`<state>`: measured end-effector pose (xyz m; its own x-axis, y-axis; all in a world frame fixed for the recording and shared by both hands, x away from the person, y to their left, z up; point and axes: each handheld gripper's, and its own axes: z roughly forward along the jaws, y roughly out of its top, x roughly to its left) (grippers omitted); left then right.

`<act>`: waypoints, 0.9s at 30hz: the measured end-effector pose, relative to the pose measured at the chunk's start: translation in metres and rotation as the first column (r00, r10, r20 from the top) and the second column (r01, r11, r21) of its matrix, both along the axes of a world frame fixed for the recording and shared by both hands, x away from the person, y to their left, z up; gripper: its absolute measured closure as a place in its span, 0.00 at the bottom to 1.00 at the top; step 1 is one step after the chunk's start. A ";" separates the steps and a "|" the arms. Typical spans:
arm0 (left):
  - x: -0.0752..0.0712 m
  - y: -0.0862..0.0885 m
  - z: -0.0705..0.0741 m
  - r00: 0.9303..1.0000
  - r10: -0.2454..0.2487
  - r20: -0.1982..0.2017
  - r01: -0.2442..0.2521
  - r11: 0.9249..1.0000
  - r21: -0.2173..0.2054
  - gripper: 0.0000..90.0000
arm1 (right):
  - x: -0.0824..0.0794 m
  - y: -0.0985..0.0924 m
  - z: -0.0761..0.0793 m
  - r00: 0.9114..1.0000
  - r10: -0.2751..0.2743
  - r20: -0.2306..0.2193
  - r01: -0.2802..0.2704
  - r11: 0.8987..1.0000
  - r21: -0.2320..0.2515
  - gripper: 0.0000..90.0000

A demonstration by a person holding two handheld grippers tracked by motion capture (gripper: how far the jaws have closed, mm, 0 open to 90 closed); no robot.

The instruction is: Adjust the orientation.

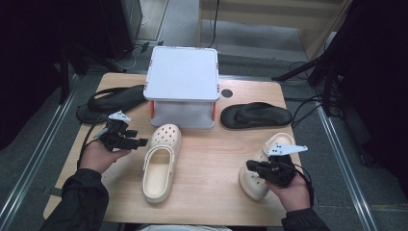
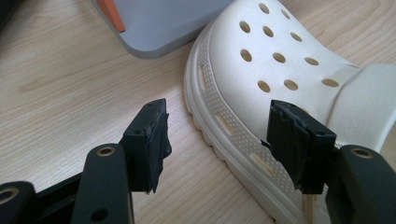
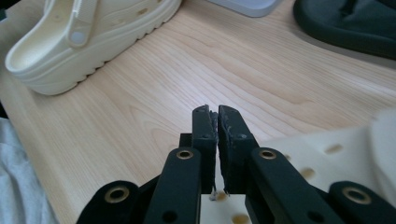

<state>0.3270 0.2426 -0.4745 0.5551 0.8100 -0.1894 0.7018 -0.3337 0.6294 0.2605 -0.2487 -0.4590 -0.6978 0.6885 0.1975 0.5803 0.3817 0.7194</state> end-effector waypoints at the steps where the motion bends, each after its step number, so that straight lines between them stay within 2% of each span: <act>1: 0.001 -0.001 0.000 1.000 -0.006 -0.002 0.006 1.000 -0.004 0.43 | -0.003 -0.007 -0.001 1.000 -0.016 0.000 0.016 1.000 -0.010 0.98; 12: 0.006 -0.004 0.002 1.000 -0.016 0.010 0.016 1.000 -0.003 0.44 | -0.018 -0.040 -0.003 0.996 -0.089 0.003 0.089 0.996 -0.023 1.00; 14: 0.007 -0.005 0.003 1.000 -0.024 0.010 0.024 1.000 -0.001 0.44 | -0.022 -0.049 -0.005 0.993 -0.114 -0.016 0.114 0.993 -0.005 1.00; 16: 0.008 -0.005 0.003 1.000 -0.027 0.014 0.027 1.000 -0.002 0.44 | -0.023 -0.051 -0.006 0.993 -0.116 -0.016 0.116 0.993 -0.006 1.00; 17: 0.008 -0.006 0.002 0.999 -0.030 0.016 0.030 1.000 0.000 0.44 | -0.027 -0.056 -0.008 0.993 -0.116 -0.012 0.116 0.993 -0.031 1.00; 19: 0.008 -0.007 0.002 0.999 -0.032 0.016 0.032 1.000 0.000 0.44 | -0.029 -0.059 -0.009 0.994 -0.110 0.000 0.110 0.993 -0.049 1.00; 24: 0.007 -0.006 0.004 0.999 -0.020 0.032 0.020 1.000 0.002 0.45 | -0.032 -0.064 -0.012 0.994 -0.106 -0.003 0.105 0.992 -0.069 1.00; 25: 0.005 -0.005 0.007 0.998 -0.011 0.064 0.011 1.000 -0.006 0.45 | -0.031 -0.065 -0.015 0.994 -0.106 -0.017 0.104 0.991 -0.087 1.00; 26: 0.005 -0.005 0.007 0.998 -0.011 0.064 0.011 1.000 -0.006 0.45 | -0.030 -0.065 -0.018 0.994 -0.104 -0.026 0.101 0.989 -0.107 1.00; 27: 0.004 -0.004 0.009 0.997 -0.001 0.082 0.003 1.000 -0.020 0.45 | -0.029 -0.063 -0.021 0.994 -0.099 -0.044 0.092 0.987 -0.128 1.00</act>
